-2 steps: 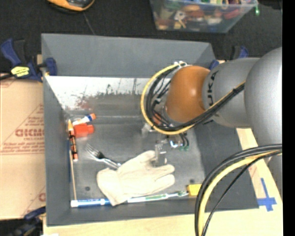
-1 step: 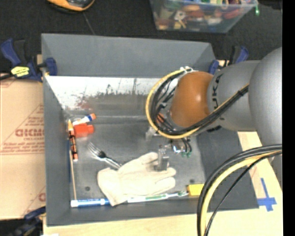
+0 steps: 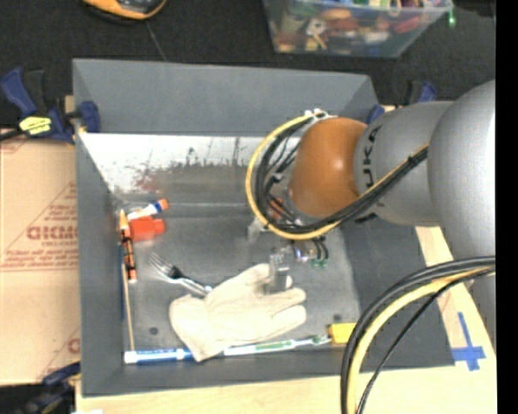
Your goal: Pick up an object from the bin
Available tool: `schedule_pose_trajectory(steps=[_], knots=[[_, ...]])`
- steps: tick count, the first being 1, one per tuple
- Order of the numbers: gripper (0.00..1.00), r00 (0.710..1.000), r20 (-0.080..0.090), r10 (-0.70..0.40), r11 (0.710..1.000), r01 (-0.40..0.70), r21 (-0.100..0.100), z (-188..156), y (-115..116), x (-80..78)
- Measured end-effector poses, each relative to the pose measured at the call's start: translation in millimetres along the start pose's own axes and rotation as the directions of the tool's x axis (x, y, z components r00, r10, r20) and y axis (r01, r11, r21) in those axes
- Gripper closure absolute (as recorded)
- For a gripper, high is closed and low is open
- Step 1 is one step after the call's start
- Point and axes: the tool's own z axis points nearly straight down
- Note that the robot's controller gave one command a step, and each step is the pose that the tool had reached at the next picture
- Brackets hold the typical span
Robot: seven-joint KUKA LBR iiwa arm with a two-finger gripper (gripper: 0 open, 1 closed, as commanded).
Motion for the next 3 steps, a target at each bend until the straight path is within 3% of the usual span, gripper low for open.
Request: schedule_pose_trajectory(steps=[1,2,3], knots=[[0.0,0.998,-0.004,0.061,0.998,-0.061,0.001,1,-9,15.3],[0.0,1.0,0.002,0.019,1.0,-0.019,0.002,3,8,11.5],[1.0,0.996,0.0,0.091,0.996,-0.091,0.001,2,11,22.2]])
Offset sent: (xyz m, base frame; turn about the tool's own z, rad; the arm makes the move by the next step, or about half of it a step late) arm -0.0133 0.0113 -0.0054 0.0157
